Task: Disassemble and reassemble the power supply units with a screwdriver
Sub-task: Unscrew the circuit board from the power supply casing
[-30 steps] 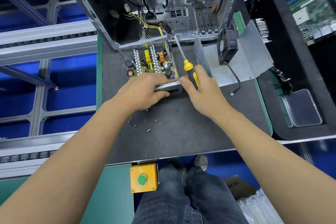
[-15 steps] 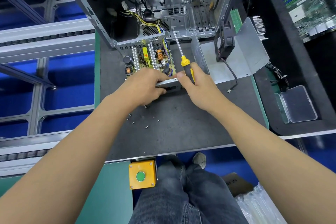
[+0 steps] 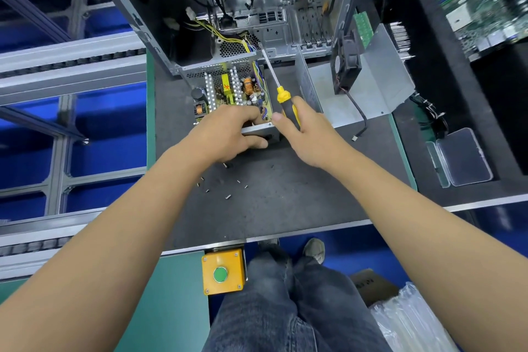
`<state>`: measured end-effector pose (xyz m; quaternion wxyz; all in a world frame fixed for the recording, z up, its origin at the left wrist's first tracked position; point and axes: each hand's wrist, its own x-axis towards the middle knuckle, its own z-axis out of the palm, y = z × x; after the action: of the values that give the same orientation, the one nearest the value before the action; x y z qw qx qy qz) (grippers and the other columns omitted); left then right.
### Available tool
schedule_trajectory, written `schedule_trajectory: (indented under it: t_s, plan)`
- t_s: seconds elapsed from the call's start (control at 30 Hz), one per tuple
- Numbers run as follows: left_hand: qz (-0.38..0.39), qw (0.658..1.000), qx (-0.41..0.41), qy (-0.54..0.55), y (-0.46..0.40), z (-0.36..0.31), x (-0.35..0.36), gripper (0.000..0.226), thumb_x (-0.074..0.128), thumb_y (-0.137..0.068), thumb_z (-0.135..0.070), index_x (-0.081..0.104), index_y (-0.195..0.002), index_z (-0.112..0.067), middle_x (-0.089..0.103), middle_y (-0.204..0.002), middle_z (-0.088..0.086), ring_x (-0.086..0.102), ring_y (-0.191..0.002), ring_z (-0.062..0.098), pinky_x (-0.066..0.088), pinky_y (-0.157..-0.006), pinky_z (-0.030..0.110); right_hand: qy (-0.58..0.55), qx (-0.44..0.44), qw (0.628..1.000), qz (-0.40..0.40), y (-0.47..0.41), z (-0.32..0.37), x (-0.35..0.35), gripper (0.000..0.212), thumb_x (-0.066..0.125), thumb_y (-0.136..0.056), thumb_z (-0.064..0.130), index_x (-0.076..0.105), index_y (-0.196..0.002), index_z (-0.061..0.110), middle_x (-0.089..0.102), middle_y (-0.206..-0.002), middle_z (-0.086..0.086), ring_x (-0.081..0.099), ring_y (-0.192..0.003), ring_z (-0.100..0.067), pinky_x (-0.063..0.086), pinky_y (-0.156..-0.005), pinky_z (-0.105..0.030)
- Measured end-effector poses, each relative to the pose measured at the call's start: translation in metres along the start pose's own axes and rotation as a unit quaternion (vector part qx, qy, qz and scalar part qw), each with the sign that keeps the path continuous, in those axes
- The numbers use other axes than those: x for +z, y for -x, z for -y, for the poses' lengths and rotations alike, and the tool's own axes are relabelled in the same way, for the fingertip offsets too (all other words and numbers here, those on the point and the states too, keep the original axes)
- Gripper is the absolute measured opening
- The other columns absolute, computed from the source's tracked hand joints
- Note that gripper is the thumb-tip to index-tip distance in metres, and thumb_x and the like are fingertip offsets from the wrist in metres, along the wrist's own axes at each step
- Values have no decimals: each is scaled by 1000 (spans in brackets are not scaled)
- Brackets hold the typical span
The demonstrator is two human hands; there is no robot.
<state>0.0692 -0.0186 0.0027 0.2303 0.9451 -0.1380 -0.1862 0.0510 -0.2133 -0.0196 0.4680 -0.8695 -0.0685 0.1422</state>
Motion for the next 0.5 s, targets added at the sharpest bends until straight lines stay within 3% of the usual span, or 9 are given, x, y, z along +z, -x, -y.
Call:
schedule_trajectory:
  t_s: [0.13, 0.23, 0.3, 0.4, 0.5]
  plan:
    - [-37, 997, 37, -51, 5, 3, 6, 29, 72, -86, -49, 51, -86, -27, 48, -69, -14, 51, -76, 24, 33, -62, 34, -3, 7, 999, -32, 6, 0, 5, 35, 47, -99, 51, 27, -77, 31, 31, -63, 5, 34, -52, -3, 30, -46, -17]
    - [-55, 996, 28, -71, 7, 6, 10, 35, 64, -89, -55, 63, -119, -38, 70, -99, -7, 63, -98, 26, 48, -74, 36, -31, 6, 994, -106, 27, -3, 11, 29, 46, -98, 51, 36, -88, 26, 53, -71, 4, 50, -64, -1, 37, -55, -15]
    - [-66, 995, 26, -68, 8, 6, 11, 39, 64, -90, -56, 63, -126, -42, 72, -114, -5, 63, -107, 28, 50, -81, 39, -46, 33, 988, -143, 52, -14, 10, 30, 43, -95, 57, 37, -90, 28, 64, -80, 3, 60, -76, -12, 47, -66, -27]
    - [-52, 995, 26, -85, 6, 5, 11, 36, 61, -91, -56, 63, -125, -43, 73, -112, -1, 63, -106, 32, 52, -82, 40, 14, 71, 983, -169, 92, -40, 1, 38, 40, -89, 66, 35, -81, 30, 46, -61, 10, 45, -59, -11, 35, -51, -24]
    - [-38, 996, 4, -78, 5, 3, 10, 36, 60, -91, -55, 63, -125, -44, 72, -115, -2, 62, -109, 30, 51, -83, 38, 94, 81, 979, -164, 115, -62, -8, 37, 30, -95, 63, 37, -76, 32, 45, -59, 5, 44, -60, -16, 34, -53, -35]
